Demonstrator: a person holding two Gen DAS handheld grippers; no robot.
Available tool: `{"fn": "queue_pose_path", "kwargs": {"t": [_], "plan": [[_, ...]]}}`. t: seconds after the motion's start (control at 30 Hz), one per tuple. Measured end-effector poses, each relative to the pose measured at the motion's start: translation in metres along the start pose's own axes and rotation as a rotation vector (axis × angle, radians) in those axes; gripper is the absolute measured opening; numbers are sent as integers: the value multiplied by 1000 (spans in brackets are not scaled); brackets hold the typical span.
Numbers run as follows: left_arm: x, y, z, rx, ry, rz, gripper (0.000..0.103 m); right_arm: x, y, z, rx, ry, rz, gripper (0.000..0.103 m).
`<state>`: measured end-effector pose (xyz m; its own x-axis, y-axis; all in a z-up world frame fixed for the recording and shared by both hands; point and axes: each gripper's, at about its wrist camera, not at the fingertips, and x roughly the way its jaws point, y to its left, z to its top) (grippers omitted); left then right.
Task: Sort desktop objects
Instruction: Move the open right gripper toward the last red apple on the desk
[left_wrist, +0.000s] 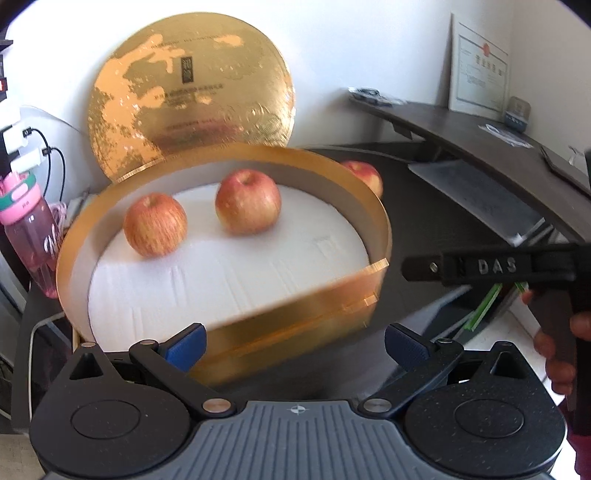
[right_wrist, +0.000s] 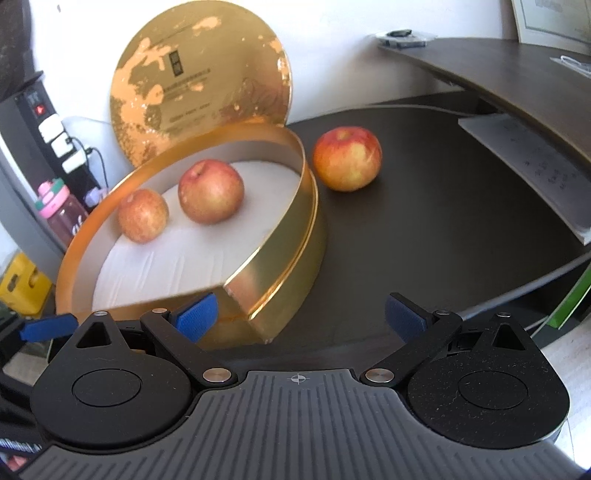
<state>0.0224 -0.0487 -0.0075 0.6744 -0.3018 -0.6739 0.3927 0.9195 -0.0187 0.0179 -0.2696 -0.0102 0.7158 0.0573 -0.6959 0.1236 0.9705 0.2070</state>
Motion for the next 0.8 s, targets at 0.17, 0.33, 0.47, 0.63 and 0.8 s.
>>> {"fn": "queue_pose_path", "kwargs": {"t": [0.17,0.33,0.47,0.63,0.8], "plan": [[8,11,19,-26,-35,14,103,10,-16,18,44,-48,-35,100],[21,17,26,-46,-25,9,103,27,-38,43,137,-105,-24,100],[30,16,29,-46,-12,0,103,52,-49,69,179,-131,-25,98],[37,17,30,-38,-8,-2,103,99,-67,102,261,-100,-5,95],[41,21,30,-47,-9,1,103,142,-83,123,372,-7,40,98]]}}
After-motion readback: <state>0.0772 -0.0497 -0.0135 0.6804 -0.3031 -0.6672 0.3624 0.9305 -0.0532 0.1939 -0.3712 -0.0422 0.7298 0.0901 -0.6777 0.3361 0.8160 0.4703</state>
